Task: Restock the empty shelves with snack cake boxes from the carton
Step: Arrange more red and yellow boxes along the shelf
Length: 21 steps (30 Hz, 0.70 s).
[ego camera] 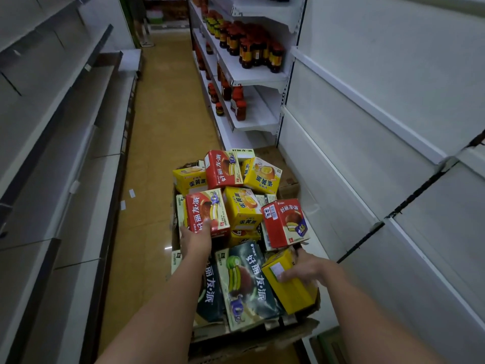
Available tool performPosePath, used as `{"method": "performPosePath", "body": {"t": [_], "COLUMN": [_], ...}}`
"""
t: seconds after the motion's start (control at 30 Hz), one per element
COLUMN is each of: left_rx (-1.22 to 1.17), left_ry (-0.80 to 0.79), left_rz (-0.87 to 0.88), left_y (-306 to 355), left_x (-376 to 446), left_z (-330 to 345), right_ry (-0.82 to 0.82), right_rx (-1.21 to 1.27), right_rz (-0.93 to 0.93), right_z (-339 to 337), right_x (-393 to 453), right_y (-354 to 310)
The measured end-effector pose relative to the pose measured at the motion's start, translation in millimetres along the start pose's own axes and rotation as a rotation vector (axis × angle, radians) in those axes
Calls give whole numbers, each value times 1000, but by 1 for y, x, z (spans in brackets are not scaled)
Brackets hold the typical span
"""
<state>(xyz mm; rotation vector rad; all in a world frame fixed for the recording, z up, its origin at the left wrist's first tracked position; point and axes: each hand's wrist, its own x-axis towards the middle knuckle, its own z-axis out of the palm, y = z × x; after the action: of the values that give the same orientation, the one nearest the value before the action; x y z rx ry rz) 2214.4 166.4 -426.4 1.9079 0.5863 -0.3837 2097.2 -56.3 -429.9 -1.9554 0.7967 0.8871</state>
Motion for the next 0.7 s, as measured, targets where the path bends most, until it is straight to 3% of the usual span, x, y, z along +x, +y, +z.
{"method": "performPosePath", "body": {"t": [0.27,0.5,0.7], "left_rx": [-107,-342,-504], "left_ry": [34,42,25], "left_rz": [-39,-104,-154], "left_y": [-4,-17,-22], "left_x": [-18,-42,-65], "left_z": [2,-11,-48], "right_ry": [-249,-286,-312], "right_rx": [-76,226,566], "right_rz": [-26,-103,-281], "right_z": [-20,-27,-6], "right_x": [-37,-57,-67], "right_y": [-24,-40,-76]}}
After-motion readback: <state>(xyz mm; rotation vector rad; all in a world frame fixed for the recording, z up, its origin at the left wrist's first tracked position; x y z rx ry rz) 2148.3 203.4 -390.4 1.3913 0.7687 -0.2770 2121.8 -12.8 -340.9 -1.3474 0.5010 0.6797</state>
